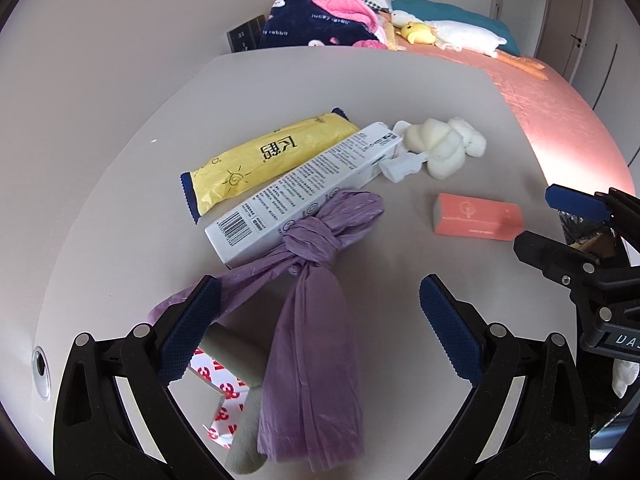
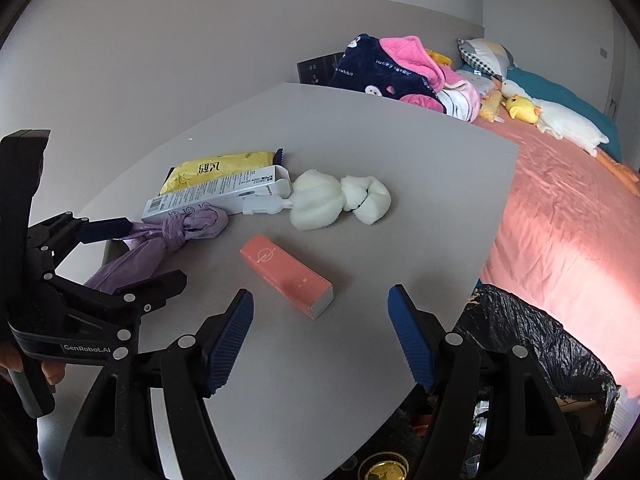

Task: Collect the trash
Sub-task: 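Grasp the purple plastic bag with the left tool while the right tool grasps the pink eraser box, then carry the purple bag with the left tool while the right tool carries the pink box over the trash bag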

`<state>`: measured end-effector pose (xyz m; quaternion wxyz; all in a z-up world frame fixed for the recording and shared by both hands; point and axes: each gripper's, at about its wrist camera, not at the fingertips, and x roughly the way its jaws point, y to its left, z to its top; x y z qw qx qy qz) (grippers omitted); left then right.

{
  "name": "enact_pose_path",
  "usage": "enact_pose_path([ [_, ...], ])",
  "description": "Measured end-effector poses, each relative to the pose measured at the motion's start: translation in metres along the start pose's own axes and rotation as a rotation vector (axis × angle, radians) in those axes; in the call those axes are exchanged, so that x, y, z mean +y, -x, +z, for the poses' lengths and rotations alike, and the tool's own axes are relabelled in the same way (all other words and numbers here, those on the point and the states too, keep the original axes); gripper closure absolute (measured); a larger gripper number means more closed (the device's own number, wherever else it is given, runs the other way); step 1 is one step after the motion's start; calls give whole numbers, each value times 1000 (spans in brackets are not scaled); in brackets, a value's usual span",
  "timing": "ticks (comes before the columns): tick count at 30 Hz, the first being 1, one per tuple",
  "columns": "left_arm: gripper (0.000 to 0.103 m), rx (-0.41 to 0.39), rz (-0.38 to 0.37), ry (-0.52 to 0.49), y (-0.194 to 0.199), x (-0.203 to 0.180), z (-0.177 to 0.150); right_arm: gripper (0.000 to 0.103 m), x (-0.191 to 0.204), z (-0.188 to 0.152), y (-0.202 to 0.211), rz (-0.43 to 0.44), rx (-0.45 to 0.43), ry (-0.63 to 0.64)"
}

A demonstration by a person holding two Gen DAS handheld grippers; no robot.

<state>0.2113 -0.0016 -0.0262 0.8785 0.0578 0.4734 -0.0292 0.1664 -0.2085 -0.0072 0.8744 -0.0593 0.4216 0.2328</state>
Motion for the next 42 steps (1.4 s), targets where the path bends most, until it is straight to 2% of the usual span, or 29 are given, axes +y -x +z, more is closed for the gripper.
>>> enact_pose_path([
  [4,17,29,11,-1,-6,6,1,33,9,6,-14,-4,17,44],
  [7,18,42,-4,2,-8,8,2,39,15,9,-24,-16,32,79],
  [10,18,53,-20,16,-13,13,4,48,18,10,-31,-32,45,88],
  [12,18,58,-32,28,-13,15,4,62,19,12,-32,-43,41,87],
  [14,18,58,-31,32,-13,16,5,69,17,11,-31,-34,43,73],
  [16,30,58,-15,24,-13,15,5,72,14,10,-29,-24,47,53],
  [20,37,57,1,26,-11,17,5,79,11,8,-25,1,57,19],
  [26,43,75,-1,55,-8,23,4,80,10,2,-21,8,55,-19],
  [29,60,63,-6,48,-5,24,4,80,10,-3,-17,12,52,-34],
  [31,77,52,-25,57,-3,25,3,81,11,-6,-14,14,48,-36],
  [33,84,45,-43,76,-2,27,3,81,13,-8,-10,15,40,-35],
  [42,85,-73,-50,100,33,25,1,81,14,-11,14,42,-13,-66],
])
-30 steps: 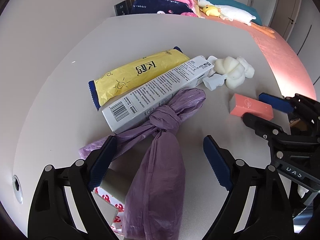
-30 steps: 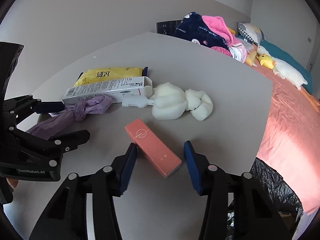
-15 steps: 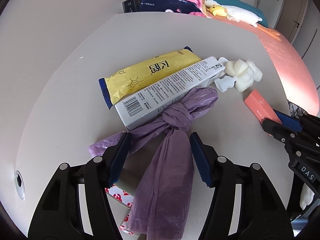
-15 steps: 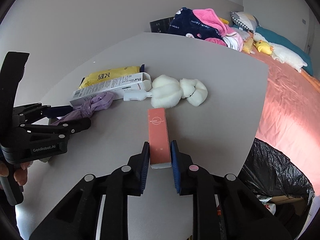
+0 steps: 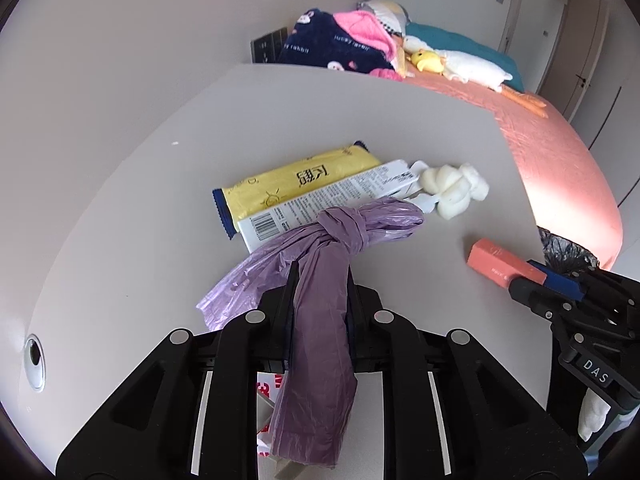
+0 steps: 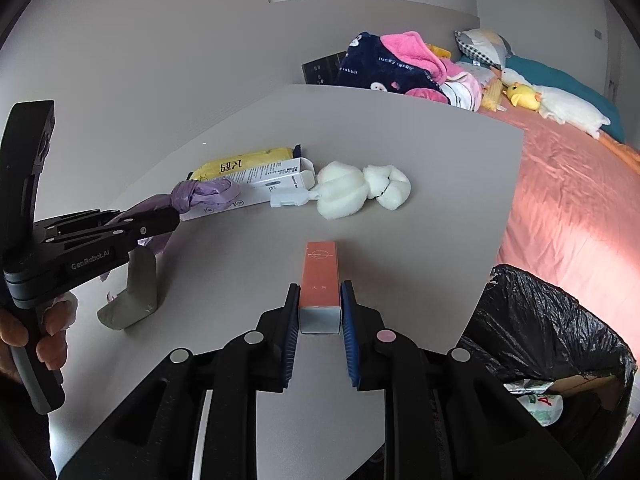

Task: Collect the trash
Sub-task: 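Carry the purple bag with the left tool while the right tool carries the pink box over the trash bag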

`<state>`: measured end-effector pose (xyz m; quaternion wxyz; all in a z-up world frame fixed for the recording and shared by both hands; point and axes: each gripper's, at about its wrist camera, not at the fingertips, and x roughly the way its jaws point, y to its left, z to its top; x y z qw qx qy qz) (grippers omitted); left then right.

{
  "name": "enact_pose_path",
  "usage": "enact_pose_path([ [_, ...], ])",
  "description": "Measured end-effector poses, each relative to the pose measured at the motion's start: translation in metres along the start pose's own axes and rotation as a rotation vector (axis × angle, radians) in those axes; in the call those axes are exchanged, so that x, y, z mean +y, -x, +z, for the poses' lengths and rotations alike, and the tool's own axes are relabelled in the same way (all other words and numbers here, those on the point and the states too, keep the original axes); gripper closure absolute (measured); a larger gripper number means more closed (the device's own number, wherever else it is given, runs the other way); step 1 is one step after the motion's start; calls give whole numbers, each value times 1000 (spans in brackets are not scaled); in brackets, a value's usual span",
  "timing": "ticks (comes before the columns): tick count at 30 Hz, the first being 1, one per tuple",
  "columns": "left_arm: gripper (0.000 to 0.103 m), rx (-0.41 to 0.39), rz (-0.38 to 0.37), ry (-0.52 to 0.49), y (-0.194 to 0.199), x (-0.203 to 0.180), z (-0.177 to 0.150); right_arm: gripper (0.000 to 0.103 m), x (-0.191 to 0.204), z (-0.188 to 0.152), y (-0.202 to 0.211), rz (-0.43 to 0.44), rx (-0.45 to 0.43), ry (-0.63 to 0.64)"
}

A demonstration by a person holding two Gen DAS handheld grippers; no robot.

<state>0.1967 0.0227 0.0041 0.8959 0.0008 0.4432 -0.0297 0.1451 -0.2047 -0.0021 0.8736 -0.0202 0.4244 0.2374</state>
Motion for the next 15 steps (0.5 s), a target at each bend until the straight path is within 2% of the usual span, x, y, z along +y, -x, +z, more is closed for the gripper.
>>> enact_pose_path([
  [6,85,-26,-22,4,14,-8,-3,81,-5,-2,18,-3,-28,-7],
  [11,85,-39,-40,-4,16,-20,-6,82,-9,-6,31,-44,-60,-6],
  [15,85,-45,-46,-5,19,-24,-5,82,-16,-9,35,-34,-71,-24],
])
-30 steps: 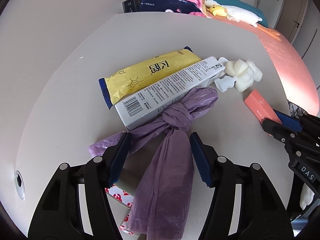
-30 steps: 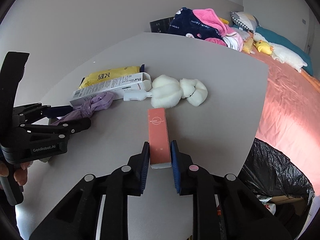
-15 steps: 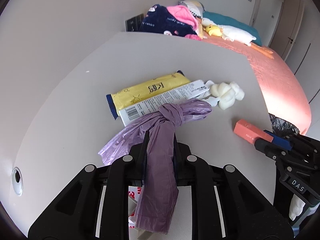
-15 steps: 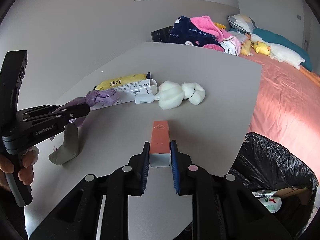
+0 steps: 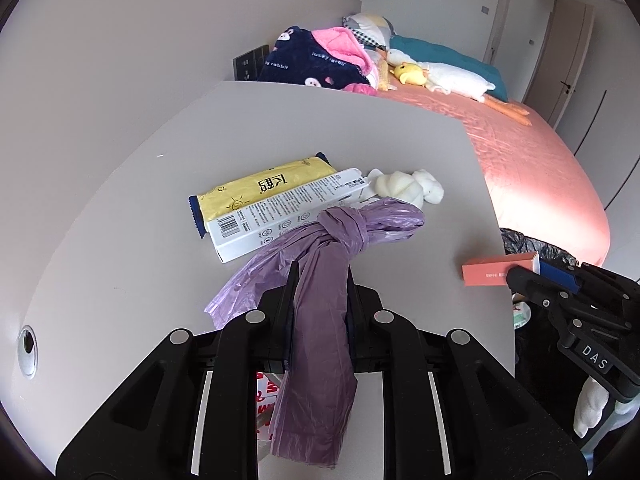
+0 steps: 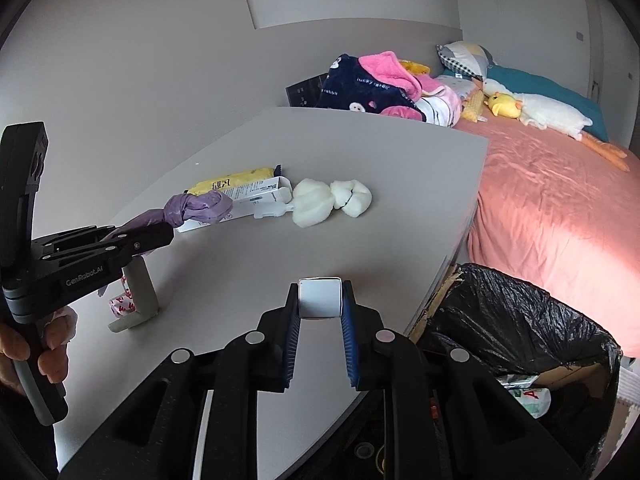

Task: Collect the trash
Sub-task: 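Carry the purple bag with the left tool while the right tool carries the pink box over the trash bag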

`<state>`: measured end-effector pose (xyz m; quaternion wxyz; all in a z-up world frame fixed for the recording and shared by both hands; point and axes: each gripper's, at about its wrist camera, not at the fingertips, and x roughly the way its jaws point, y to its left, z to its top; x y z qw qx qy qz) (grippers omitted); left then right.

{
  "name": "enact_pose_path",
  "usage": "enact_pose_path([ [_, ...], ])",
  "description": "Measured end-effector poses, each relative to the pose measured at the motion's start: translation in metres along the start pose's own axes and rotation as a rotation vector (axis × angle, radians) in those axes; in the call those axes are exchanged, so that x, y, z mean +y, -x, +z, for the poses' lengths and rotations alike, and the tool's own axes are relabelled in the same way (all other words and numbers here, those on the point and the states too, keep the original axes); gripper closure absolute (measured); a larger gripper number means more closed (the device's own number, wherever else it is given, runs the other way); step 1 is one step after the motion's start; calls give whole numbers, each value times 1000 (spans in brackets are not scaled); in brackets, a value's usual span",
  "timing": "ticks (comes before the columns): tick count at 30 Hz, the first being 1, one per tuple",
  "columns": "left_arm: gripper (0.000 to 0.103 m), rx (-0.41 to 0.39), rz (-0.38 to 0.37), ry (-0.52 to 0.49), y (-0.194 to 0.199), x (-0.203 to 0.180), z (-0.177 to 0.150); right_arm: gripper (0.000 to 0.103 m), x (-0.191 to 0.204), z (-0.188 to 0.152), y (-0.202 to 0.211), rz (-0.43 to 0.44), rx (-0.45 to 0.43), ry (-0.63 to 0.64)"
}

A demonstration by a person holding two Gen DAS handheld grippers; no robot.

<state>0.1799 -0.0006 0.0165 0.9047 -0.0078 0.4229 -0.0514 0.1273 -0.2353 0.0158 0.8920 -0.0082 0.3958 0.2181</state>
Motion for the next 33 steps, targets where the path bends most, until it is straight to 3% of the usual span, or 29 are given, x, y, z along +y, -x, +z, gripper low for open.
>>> enact_pose_path([
  [8,85,-18,-29,-44,7,-20,5,82,-7,-1,23,-12,-56,-10],
  [33,85,2,-170,-135,1,-110,4,82,-59,-20,84,-94,-121,-110],
])
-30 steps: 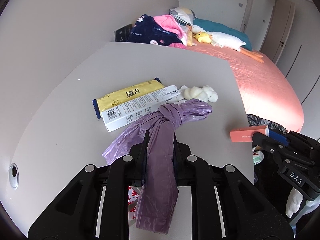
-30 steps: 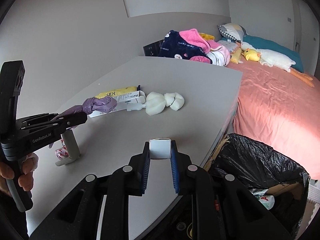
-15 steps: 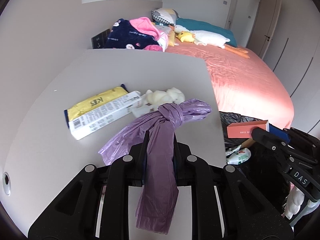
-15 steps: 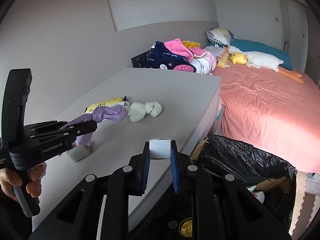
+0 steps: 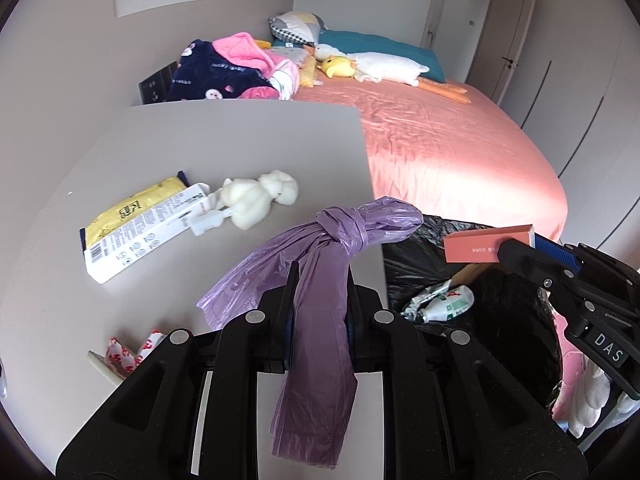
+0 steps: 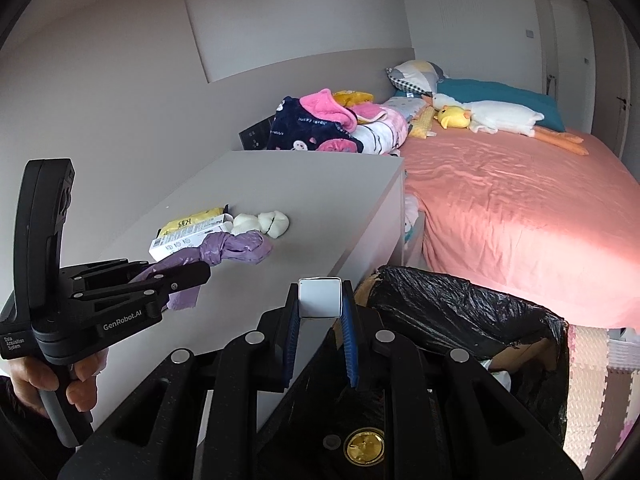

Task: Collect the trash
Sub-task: 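Carry the purple bag with the left tool while the right tool carries the pink box over the trash bag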

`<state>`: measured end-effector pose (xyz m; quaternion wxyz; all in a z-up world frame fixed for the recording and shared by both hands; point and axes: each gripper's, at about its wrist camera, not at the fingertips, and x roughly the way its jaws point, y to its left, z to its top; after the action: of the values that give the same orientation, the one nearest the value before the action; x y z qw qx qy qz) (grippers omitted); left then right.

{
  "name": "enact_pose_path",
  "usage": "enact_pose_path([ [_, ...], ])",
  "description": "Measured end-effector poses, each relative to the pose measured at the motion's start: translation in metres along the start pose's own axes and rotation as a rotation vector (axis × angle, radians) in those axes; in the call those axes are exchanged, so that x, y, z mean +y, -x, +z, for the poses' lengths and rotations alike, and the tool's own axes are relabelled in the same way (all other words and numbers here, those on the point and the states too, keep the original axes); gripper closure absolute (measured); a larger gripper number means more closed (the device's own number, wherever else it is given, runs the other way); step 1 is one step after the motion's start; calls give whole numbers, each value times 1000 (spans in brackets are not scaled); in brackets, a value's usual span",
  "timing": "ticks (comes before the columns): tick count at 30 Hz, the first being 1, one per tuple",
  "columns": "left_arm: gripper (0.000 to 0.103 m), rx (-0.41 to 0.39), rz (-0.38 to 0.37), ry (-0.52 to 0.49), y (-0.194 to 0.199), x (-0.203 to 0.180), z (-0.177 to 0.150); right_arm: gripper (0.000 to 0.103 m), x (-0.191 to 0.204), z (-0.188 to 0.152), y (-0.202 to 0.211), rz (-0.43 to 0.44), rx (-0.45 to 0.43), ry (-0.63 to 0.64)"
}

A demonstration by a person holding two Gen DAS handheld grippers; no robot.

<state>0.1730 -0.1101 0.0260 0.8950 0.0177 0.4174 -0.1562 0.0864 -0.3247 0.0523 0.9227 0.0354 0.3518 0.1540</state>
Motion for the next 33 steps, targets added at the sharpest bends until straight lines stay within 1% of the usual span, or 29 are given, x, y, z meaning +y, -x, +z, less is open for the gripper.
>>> enact_pose_path([
  [9,85,3,-51,-63,-2,-34,2,82,-21,-8,23,-43,-24,-21],
  [33,85,37,-163,-180,-17,-100,1,82,-77,-21,71,-147,-82,-132],
])
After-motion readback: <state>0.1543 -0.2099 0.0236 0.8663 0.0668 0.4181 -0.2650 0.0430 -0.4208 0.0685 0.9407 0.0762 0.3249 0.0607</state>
